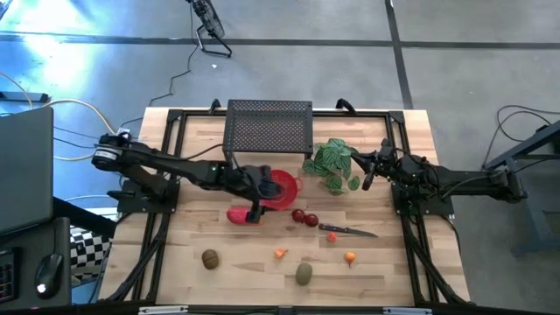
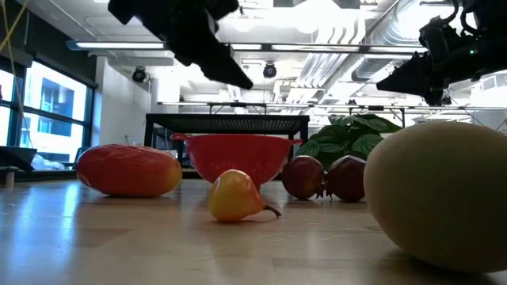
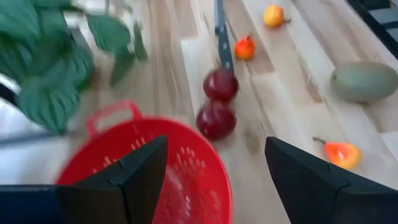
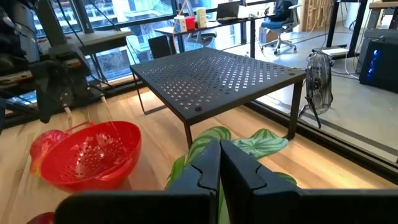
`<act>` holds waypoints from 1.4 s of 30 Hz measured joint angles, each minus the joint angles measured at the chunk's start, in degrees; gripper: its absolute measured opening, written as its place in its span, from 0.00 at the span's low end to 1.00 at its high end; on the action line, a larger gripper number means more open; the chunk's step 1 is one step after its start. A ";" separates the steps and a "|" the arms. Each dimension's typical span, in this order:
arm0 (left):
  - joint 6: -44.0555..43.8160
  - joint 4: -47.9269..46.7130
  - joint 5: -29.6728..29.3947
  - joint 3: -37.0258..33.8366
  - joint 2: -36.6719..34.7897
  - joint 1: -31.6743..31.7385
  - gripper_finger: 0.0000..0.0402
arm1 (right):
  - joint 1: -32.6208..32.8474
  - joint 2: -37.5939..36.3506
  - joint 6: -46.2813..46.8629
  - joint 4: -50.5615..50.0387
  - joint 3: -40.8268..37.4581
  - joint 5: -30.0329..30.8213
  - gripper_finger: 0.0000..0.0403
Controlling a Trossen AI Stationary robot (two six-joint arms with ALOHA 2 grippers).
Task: Pick & Place Fruit
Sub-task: Put the red strainer bowl on the shelf
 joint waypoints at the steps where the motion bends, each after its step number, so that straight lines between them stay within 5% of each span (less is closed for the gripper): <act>1: -1.01 -0.58 0.00 -0.04 0.36 0.00 0.66 | 0.00 0.00 0.00 -0.11 0.00 0.00 0.01; 37: -2.23 -0.81 0.14 -0.13 12.25 -0.11 0.66 | 0.02 0.04 0.00 -2.21 0.00 0.00 0.01; 42: -2.23 -0.89 0.13 -0.13 12.25 0.00 0.59 | 0.00 0.02 0.00 -2.21 0.00 0.00 0.01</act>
